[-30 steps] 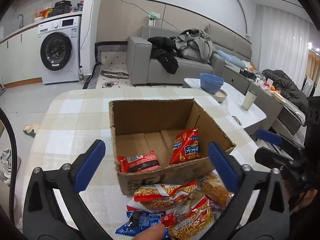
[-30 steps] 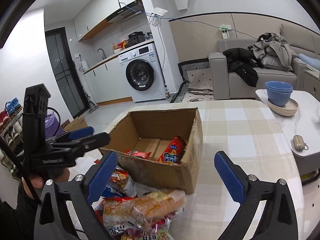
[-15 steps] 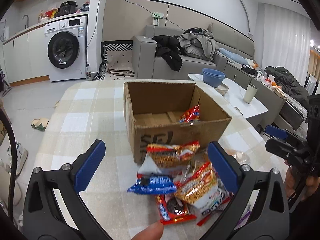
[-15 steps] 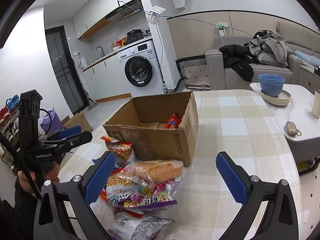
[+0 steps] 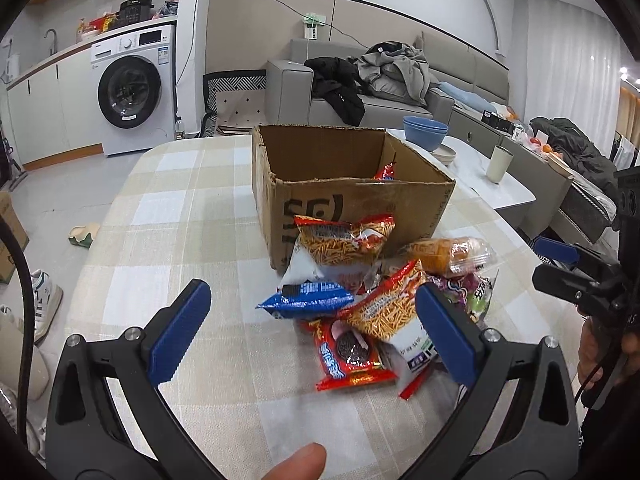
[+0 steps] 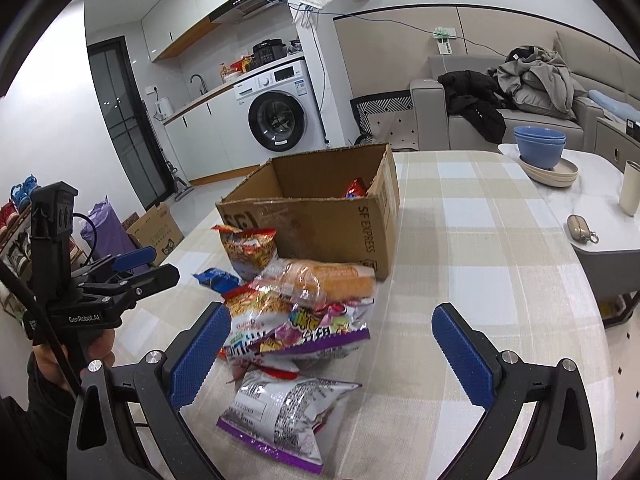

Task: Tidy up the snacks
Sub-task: 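Withdraw both open tools from the box back toward the snack pile, then grasp the white-and-purple snack bag with the right tool, then grasp the red Oreo pack with the left tool while right tool holds white bag, then carry the Oreo pack and white bag into the box and open both tools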

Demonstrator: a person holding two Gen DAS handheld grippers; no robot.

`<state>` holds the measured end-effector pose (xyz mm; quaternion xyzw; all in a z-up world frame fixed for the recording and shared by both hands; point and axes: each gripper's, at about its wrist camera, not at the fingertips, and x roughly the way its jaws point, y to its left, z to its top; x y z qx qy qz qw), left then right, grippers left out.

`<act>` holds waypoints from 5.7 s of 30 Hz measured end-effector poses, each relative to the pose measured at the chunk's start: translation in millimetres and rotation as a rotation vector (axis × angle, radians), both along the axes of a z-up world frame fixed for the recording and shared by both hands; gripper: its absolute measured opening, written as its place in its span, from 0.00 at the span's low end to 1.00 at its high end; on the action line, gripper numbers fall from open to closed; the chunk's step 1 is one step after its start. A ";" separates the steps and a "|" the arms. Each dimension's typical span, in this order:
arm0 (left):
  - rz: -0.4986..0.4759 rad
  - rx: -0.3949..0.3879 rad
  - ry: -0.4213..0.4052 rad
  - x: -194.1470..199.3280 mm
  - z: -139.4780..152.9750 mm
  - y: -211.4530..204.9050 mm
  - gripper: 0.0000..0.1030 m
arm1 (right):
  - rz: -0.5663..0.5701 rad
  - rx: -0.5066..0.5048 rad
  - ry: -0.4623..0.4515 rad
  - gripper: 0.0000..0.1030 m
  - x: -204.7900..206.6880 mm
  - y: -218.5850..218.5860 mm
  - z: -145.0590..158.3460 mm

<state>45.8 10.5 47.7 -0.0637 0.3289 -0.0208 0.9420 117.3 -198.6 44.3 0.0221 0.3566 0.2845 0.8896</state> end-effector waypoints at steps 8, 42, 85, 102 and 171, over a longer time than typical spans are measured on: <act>-0.006 0.000 0.021 -7.7 0.0 -0.4 0.99 | 0.045 -0.065 0.062 0.99 -12.2 14.4 -19.5; -0.029 0.006 0.080 9.3 -19.7 -2.2 0.99 | 0.158 -0.070 0.329 0.75 2.2 45.2 -79.3; -0.039 0.005 0.143 24.3 -45.2 -5.4 0.99 | 0.080 0.051 -0.013 0.47 -22.7 -18.0 10.5; -0.038 0.028 0.244 52.7 -84.9 -21.2 0.99 | 0.021 0.127 -0.051 0.47 -17.8 -25.1 17.4; -0.125 -0.063 0.039 -48.0 0.7 -8.4 0.40 | 0.053 0.168 -0.062 0.47 -17.6 -16.6 7.5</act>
